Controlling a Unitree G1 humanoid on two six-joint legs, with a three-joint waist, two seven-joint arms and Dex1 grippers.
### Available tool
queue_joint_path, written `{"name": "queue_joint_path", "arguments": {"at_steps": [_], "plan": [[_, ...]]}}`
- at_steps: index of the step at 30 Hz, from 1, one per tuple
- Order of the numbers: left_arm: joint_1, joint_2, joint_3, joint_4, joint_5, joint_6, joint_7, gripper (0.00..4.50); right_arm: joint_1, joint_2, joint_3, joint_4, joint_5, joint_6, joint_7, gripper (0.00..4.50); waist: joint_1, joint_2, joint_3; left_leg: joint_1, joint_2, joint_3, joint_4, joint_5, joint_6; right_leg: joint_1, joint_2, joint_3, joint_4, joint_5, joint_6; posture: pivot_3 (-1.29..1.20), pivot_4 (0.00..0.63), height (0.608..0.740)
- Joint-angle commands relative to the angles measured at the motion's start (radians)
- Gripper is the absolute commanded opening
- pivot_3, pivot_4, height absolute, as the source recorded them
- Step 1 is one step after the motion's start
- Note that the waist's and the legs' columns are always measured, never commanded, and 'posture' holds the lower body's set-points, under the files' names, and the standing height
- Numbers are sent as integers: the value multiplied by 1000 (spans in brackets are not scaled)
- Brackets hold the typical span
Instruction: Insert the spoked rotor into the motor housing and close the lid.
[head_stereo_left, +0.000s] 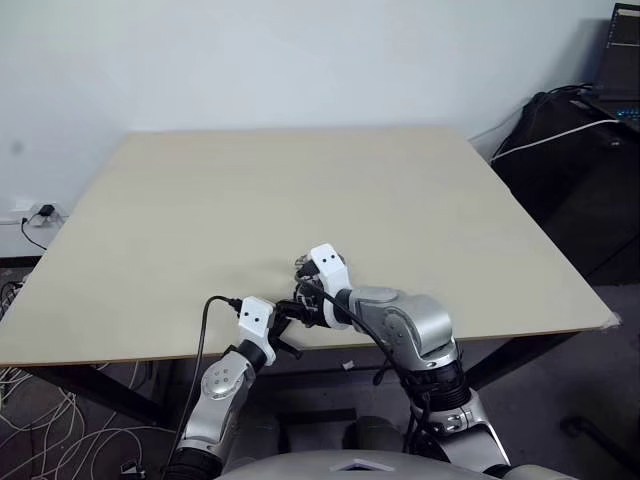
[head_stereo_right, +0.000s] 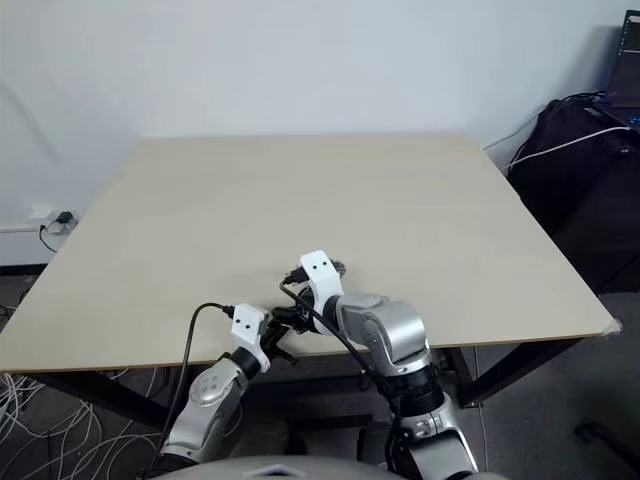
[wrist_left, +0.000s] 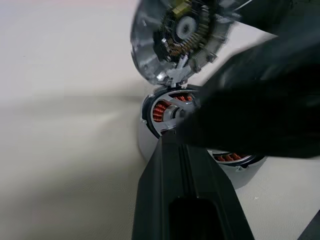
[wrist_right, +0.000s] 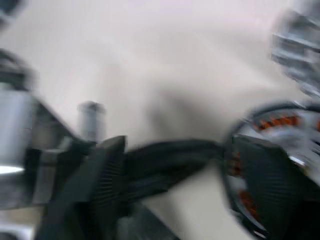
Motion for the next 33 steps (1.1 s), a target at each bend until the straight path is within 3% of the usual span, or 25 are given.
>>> {"name": "queue_joint_path", "arguments": {"at_steps": [1,6,9,23,33], "plan": [[-19,-3,0,-39,-3,-2,-7,0,-36,-150,117,-103,-15,-200,119,3921,0,0,0,0,-1,0,0,0,0,1,1,0,0,0,0,0,0,740],[-20,-4,0,-42,-5,2,-5,0,-92,-466,357,-55,-233,-653,300,3921,-1,-2,2,1,-3,0,1,0,1,2,2,0,-1,-1,5,0,0,740],[-20,-5,0,-44,-5,4,-4,0,-126,-546,408,3,-290,-795,380,3921,0,-6,4,3,-2,0,1,3,6,3,3,0,-1,-3,7,0,0,740],[-17,-7,1,-46,-1,2,2,0,-243,-595,511,277,-588,-1109,539,3921,4,-8,5,9,-1,-1,1,0,1,10,-2,-1,-1,-1,2,0,0,740],[-10,14,0,-17,10,-72,-19,0,-244,-574,492,374,-677,-1198,589,3921,5,-8,5,9,-1,-1,1,0,1,10,-2,-1,-1,-1,2,0,0,740]]}}
